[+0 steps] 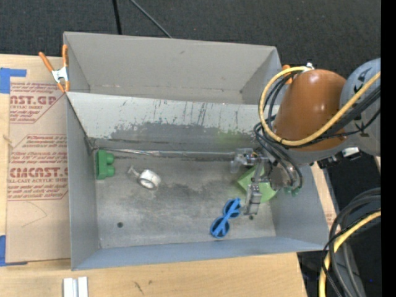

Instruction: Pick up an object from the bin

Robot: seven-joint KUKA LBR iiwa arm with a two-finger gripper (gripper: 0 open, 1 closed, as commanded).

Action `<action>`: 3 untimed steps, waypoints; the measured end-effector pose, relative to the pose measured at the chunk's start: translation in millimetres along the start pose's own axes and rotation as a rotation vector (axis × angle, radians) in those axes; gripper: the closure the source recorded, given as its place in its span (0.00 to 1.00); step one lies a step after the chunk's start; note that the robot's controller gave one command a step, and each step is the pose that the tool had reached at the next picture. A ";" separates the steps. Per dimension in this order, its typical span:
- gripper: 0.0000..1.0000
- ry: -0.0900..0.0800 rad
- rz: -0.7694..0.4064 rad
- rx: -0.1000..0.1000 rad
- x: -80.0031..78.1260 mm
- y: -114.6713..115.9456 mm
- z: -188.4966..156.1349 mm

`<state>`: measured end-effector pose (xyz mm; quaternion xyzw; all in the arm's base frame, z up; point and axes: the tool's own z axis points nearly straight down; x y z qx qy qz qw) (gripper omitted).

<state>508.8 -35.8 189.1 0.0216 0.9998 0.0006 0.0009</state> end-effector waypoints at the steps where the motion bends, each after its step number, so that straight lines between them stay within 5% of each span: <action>1: 0.00 0.001 -0.483 0.000 13.2 -18.7 120.1; 2: 1.00 0.001 -0.482 0.000 13.3 -18.6 119.4; 3: 1.00 -0.007 -0.486 0.003 12.9 -19.0 -18.2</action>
Offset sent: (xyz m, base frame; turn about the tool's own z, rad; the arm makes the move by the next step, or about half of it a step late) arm -0.0140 -0.0189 -0.1191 -0.4828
